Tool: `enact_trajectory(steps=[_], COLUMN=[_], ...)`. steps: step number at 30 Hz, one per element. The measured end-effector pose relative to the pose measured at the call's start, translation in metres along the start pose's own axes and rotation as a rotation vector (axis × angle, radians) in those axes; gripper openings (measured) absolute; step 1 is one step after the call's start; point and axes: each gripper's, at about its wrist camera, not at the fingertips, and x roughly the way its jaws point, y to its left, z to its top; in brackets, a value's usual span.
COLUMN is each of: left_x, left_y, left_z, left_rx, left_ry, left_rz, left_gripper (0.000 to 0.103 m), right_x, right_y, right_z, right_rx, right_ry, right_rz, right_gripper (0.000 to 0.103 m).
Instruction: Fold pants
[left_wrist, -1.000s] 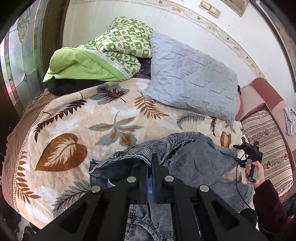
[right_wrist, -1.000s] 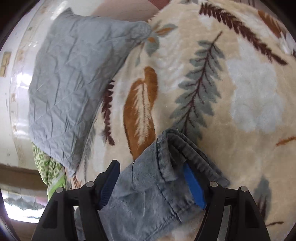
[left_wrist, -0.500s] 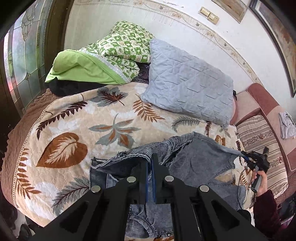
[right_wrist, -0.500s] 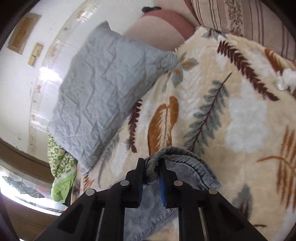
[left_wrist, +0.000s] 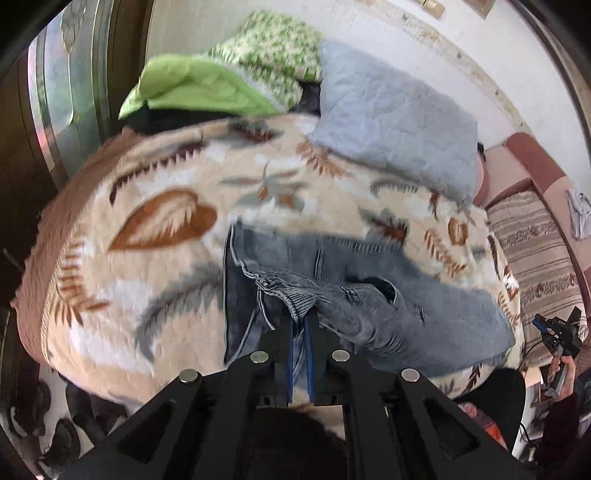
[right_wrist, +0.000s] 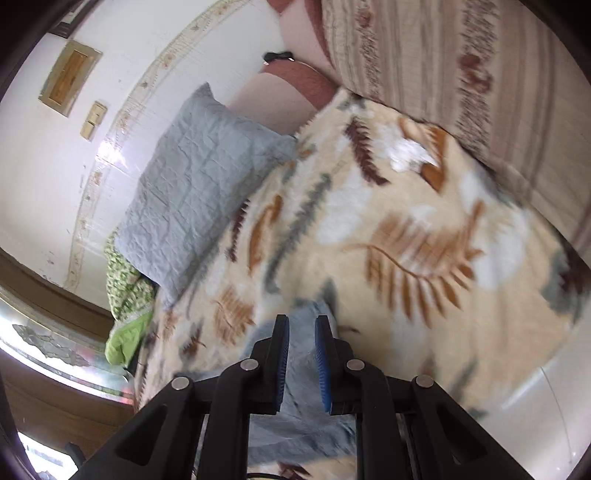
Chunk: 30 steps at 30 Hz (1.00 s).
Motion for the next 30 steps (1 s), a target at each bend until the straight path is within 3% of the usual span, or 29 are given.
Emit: enact_trajectory(steps=[3, 5, 8, 14, 16, 18, 21, 25, 26, 27, 28, 30], left_x=[0.022, 0.027, 0.015, -0.030, -0.036, -0.031, -0.009, 0.037, 0.050, 0.065, 0.079, 0.106], left_y=[0.012, 0.022, 0.024, 0.002, -0.011, -0.035, -0.081, -0.139, -0.152, -0.163, -0.172, -0.186], left_z=[-0.017, -0.021, -0.017, 0.001, 0.006, 0.010, 0.011, 0.005, 0.002, -0.002, -0.007, -0.019], left_rx=[-0.016, -0.061, -0.112, -0.053, -0.031, 0.016, 0.113, 0.194, 0.205, 0.213, 0.218, 0.230], left_ry=[0.089, 0.103, 0.056, -0.120, -0.152, -0.149, -0.123, -0.058, -0.036, -0.009, 0.021, 0.085], left_rz=[0.095, 0.122, 0.136, 0.289, 0.251, 0.178, 0.080, -0.026, -0.049, -0.064, -0.066, -0.063], left_gripper=[0.008, 0.008, 0.008, 0.013, 0.022, 0.043, 0.062, 0.077, 0.079, 0.079, 0.079, 0.079], right_x=[0.002, 0.007, 0.015, 0.043, 0.048, 0.052, 0.045, 0.007, -0.004, -0.009, -0.009, -0.007], right_y=[-0.020, -0.025, -0.024, -0.012, -0.018, -0.022, -0.027, -0.014, -0.010, -0.008, -0.008, -0.015], right_z=[-0.013, -0.016, -0.015, -0.020, -0.025, -0.029, -0.033, -0.037, -0.040, -0.042, -0.045, -0.047], right_rx=[-0.019, -0.032, 0.027, -0.038, -0.031, -0.001, 0.034, -0.019, -0.047, -0.065, -0.068, -0.023], right_ry=[0.081, 0.127, 0.172, 0.242, 0.256, 0.256, 0.219, 0.026, -0.028, -0.060, -0.068, -0.059], right_rz=[-0.091, -0.126, -0.086, -0.168, -0.167, -0.150, -0.063, 0.059, 0.083, 0.087, 0.057, 0.019], right_gripper=[0.015, 0.018, 0.019, 0.019, 0.019, 0.020, 0.020, 0.021, 0.040, 0.085, 0.101, 0.103])
